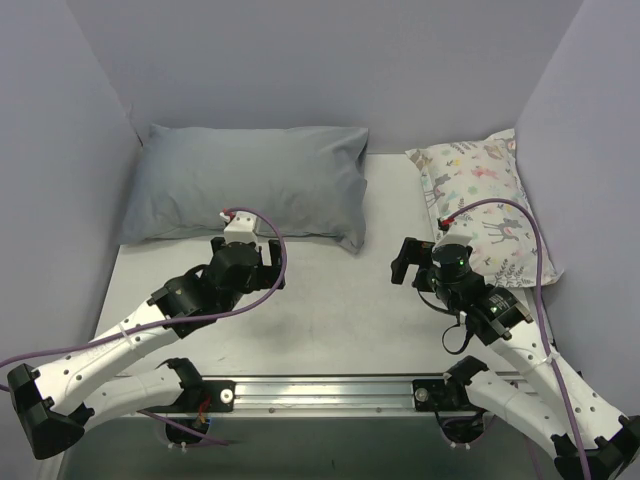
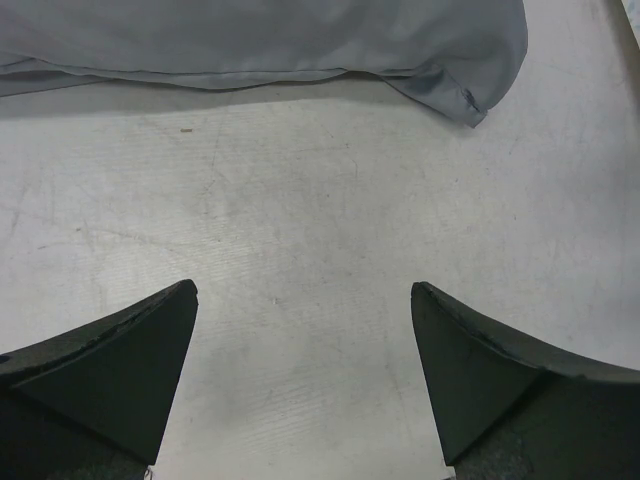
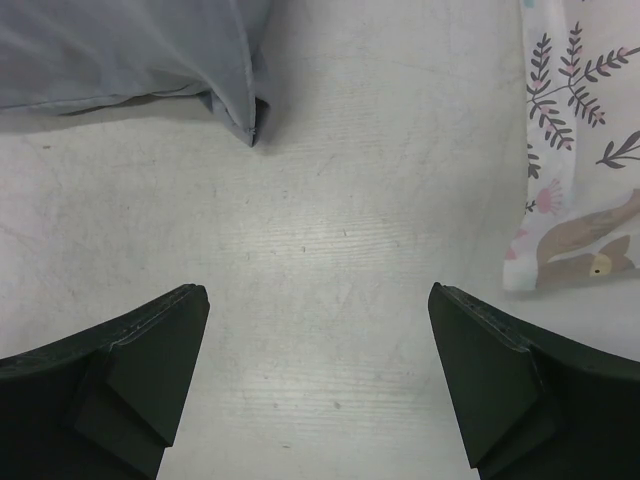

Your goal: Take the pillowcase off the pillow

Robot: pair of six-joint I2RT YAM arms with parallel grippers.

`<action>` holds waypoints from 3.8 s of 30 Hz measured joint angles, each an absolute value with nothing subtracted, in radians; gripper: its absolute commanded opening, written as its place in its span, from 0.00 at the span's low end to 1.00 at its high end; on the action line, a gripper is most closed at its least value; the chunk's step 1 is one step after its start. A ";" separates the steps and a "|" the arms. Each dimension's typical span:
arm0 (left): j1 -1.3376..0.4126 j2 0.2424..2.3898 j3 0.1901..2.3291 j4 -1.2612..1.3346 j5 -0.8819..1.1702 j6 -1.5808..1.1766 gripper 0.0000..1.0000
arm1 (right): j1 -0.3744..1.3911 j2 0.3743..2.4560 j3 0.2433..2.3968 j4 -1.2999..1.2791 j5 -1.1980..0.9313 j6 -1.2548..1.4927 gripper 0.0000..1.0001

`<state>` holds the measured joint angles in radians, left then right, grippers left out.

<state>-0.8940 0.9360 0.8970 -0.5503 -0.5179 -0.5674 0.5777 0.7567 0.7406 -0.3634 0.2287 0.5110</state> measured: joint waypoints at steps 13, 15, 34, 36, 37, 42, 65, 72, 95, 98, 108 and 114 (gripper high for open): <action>-0.893 0.933 0.897 -0.550 -0.519 -0.574 0.97 | 0.574 0.828 0.772 -0.370 0.218 0.473 1.00; -0.884 0.951 0.899 -0.550 -0.519 -0.577 0.97 | 0.557 0.892 0.809 -0.366 0.191 0.458 1.00; -0.418 1.414 1.248 -0.387 -0.356 -0.558 0.98 | 0.416 1.740 1.340 -0.060 -0.150 0.468 1.00; -0.402 1.456 1.267 -0.382 -0.346 -0.557 0.97 | 0.443 1.822 1.402 -0.051 -0.157 0.475 0.98; -0.399 1.473 1.273 -0.382 -0.336 -0.557 0.97 | 0.458 1.861 1.432 -0.044 -0.159 0.478 0.95; -0.404 1.499 1.274 -0.387 -0.286 -0.559 0.97 | 0.493 1.936 1.440 -0.031 -0.170 0.486 0.20; -0.870 1.279 1.108 -0.414 -0.368 -0.543 0.97 | 0.682 1.115 0.720 -0.018 -0.117 0.558 0.72; -1.002 1.342 1.191 -0.439 -0.429 -0.510 0.97 | 0.667 0.810 0.654 -0.136 0.068 0.594 0.81; -1.179 1.448 1.242 -0.439 -0.530 -0.503 0.97 | 0.446 0.998 0.664 0.017 -0.084 0.700 0.58; -1.179 1.454 1.240 -0.418 -0.538 -0.501 0.97 | 0.446 1.046 0.707 0.027 -0.099 0.703 0.43; -1.187 1.477 1.191 -0.267 -0.543 -0.440 0.97 | 0.455 1.080 0.815 0.007 -0.196 0.719 0.00; -1.199 1.489 1.171 -0.145 -0.552 -0.383 0.97 | 0.511 1.079 0.908 -0.020 -0.247 0.733 0.00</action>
<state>-1.1992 1.4891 1.1713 -0.1448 -0.5522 -0.3832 0.5106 1.0790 0.9085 -0.0204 -0.2466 0.7326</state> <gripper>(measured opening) 0.975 0.035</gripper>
